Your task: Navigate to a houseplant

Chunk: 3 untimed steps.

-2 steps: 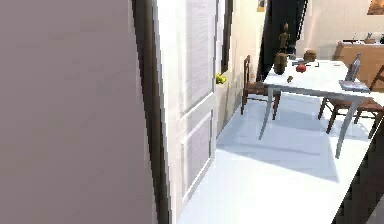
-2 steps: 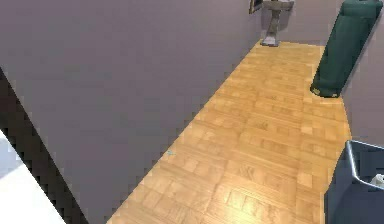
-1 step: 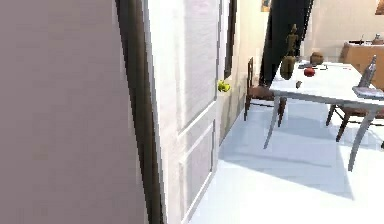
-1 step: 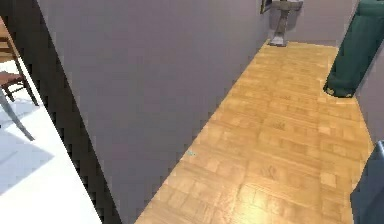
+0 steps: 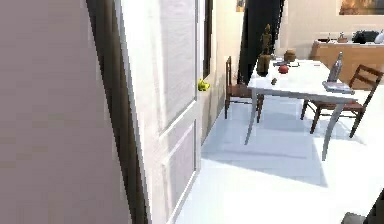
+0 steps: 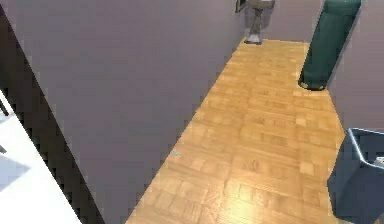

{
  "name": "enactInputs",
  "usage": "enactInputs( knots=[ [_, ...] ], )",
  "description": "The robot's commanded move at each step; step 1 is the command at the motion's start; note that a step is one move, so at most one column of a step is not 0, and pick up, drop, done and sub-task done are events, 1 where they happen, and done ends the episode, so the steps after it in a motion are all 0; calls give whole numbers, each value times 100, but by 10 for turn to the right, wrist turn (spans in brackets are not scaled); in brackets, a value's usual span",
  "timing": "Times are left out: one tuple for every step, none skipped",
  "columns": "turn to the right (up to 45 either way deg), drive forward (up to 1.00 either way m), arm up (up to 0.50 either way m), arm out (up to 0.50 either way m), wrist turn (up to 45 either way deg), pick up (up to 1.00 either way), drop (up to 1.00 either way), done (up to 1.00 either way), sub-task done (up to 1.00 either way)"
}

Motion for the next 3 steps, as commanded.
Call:
enactInputs(
  knots=[
    [0,45,0,0,0,0,0,0,0],
    [210,0,0,0,0,0,0,0,0],
    [0,30,0,0,0,0,0,0,0]
  ],
)
